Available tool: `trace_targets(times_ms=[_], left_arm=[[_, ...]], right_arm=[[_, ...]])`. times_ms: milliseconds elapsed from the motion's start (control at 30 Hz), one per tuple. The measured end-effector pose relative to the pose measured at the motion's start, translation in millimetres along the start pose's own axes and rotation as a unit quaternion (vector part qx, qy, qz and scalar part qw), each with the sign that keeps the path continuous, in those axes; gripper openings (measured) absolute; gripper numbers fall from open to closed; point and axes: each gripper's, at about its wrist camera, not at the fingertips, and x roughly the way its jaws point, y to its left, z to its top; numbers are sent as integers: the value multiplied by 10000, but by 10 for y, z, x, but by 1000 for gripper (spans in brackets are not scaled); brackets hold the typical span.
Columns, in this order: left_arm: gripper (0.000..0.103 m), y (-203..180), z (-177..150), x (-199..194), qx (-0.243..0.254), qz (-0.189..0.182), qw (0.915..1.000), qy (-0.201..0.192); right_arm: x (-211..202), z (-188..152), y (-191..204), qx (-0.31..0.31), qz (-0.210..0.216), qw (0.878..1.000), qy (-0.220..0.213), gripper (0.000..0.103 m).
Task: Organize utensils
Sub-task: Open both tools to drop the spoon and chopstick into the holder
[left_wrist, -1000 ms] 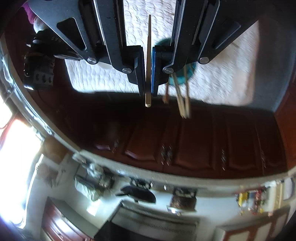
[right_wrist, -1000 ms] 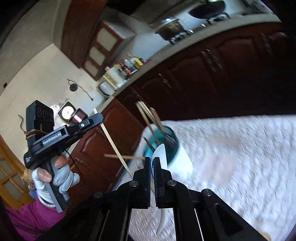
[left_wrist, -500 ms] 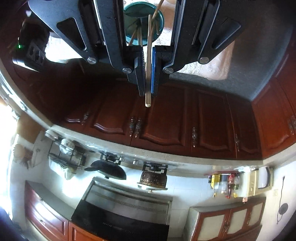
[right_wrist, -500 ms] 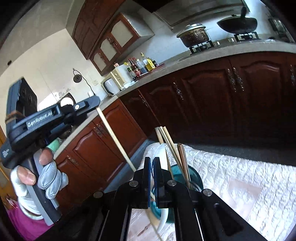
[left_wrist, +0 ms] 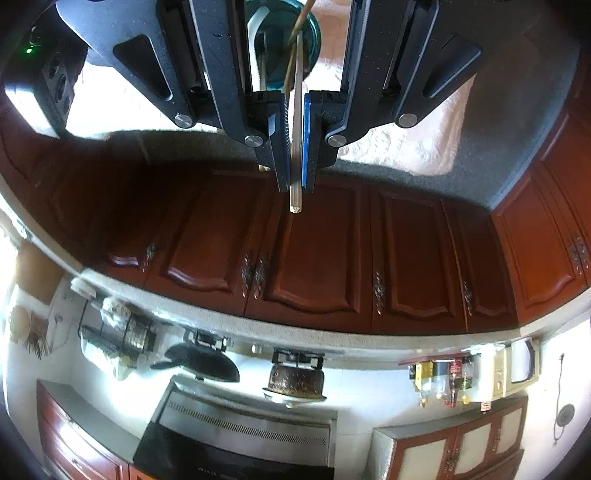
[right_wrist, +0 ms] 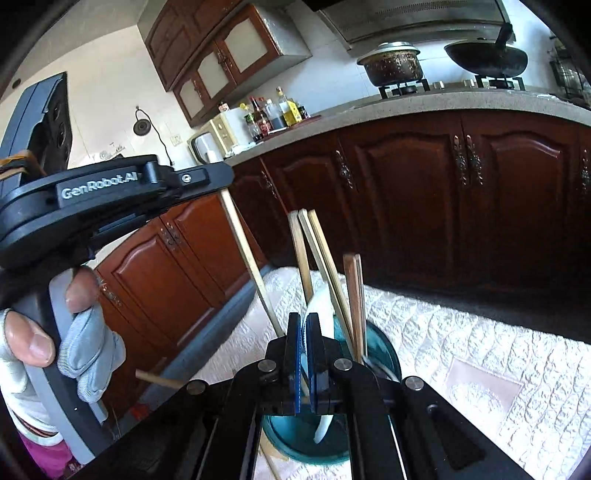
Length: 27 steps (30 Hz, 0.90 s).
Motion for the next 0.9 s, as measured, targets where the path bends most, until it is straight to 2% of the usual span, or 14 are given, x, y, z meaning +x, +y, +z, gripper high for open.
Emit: trace_targets(times_ms=[333,433,600,667,700,733,900], left_arm=[[4,-57,-310,108,135,-27,9979,634],[4,-97,-368,104,190,-48,9975,680],[6,-126,-369,86,156,-146,9964,817],[9,-126,-364,61,149,-145,9966,799],[14,-121,-360,49,130,-148,9966,801],[19,-111,-356,34,95,-180,9965,810],[32,-101,-324,-70,36,-221,9968,764]], right_arm=[[-36,-270,-17,-87,-81,9990,440,2],[-27,-363,-42,-8,-88,9978,661,2],[-76,-434,-65,75,-200,9969,760,5],[-136,-432,-66,96,-214,9971,725,14],[-169,-431,-68,111,-211,9973,701,21],[-207,-430,-74,130,-219,9975,662,23],[-317,-431,-82,181,-262,9977,598,23]])
